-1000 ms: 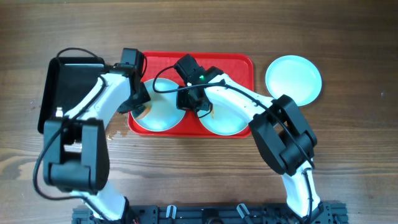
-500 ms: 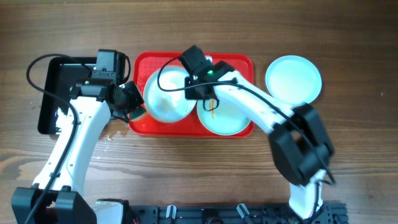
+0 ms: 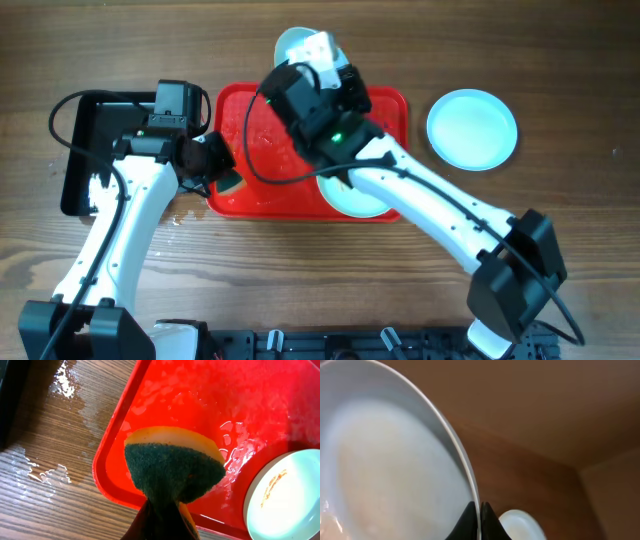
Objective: Clean dirty plates on tray and stack at the side
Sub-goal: 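Lift the scrubbed plate off the tray with the right gripper, then stack the held plate onto the plate beside the tray, then grip the last dirty plate on the red tray with the right gripper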
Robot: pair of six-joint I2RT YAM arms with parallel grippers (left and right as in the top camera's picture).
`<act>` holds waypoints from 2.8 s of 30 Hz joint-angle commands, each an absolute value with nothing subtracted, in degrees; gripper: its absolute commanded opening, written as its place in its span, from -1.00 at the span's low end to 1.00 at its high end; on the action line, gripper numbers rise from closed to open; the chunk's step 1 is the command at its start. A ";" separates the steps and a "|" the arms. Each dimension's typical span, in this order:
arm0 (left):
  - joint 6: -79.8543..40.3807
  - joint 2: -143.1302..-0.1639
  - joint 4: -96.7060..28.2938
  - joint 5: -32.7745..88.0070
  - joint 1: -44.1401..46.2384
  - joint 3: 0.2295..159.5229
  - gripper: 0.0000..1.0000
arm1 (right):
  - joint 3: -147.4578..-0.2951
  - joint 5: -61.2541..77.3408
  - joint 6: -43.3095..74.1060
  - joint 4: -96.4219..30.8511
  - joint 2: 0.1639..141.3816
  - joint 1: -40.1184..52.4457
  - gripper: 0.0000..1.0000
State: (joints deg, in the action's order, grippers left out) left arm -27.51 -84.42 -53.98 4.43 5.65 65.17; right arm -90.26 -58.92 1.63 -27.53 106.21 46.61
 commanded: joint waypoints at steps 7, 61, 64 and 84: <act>-27.46 -84.31 -53.60 5.13 5.69 64.77 -0.92 | -90.74 -78.48 -11.99 -19.29 105.65 51.37 -0.91; -27.44 -85.25 -52.05 5.15 5.80 64.75 -0.92 | -73.73 10.41 24.40 -45.87 103.68 -20.78 -0.78; -27.44 -86.56 -51.92 5.17 5.80 64.75 -0.92 | -73.71 10.52 24.36 -45.71 103.68 -19.33 -0.37; -27.44 -87.44 -51.00 7.94 5.80 64.75 -0.92 | -69.82 6.92 21.78 -47.00 103.68 12.64 -0.34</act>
